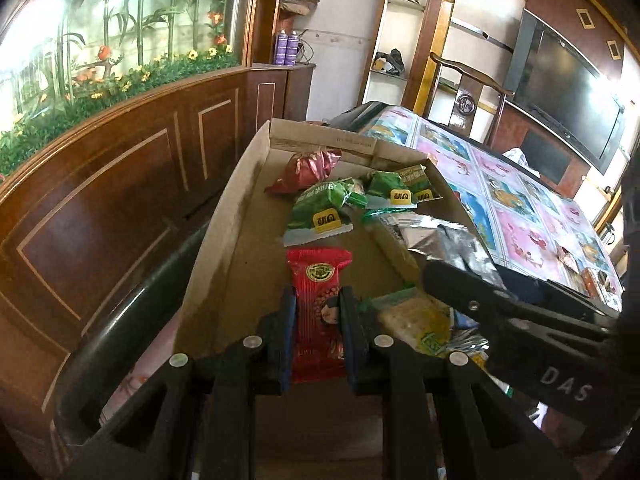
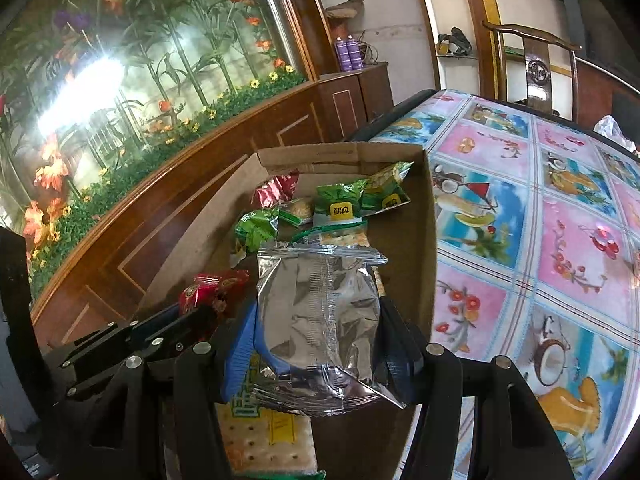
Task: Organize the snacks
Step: 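Lower both packets into the box and open both grippers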
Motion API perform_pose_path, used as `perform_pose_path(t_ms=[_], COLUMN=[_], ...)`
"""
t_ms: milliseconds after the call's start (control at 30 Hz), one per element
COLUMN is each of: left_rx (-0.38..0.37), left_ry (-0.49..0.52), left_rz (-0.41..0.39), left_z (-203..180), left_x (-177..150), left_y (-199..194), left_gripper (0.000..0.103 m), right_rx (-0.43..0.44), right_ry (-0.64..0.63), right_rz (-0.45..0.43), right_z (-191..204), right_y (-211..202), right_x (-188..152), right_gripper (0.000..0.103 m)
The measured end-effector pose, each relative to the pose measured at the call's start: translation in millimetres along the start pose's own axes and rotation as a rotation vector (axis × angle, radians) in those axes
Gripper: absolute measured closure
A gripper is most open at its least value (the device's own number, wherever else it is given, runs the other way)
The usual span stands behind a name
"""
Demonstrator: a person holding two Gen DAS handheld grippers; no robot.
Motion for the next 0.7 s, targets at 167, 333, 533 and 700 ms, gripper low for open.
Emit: perform_pose_path(t_ms=[167,333,533,700], left_rx=[0.002,0.005,0.014,0.019], left_ry=[0.008,0.008,0.003,0.0], left_rz=[0.004,0.005,0.011,0.006], left_z=[-1.4,-1.6,1.5,4.7], left_x=[0.1,-0.1,-1.3,-1.9], left_y=[1.3,2.5,3.6,2.8], left_gripper=[0.084,0.083,0.078,0.073], right_rx=[0.015,0.015,0.028,0.063], right_ry=[0.006,-0.003,0.007,0.044], right_rz=[0.014,0.005,-0.018,-0.02], right_z=[-2.3,-2.0,-1.9,-6.4], right_y=[4.0,1.9,-8.5,-16.8], right_x=[-1.7,-2.2,-0.4,-1.5], right_gripper=[0.04,0.038,0.038,0.038])
Point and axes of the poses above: each gripper's, at about its wrist camera, not at the fingertips, and y roughly the way its jaws point, z to its left, x to its top, the point moved 6 cm from there along y, roughly the way its jaws point, and after that the axes turned 9 degrees about -x, right-handed, at the moved point
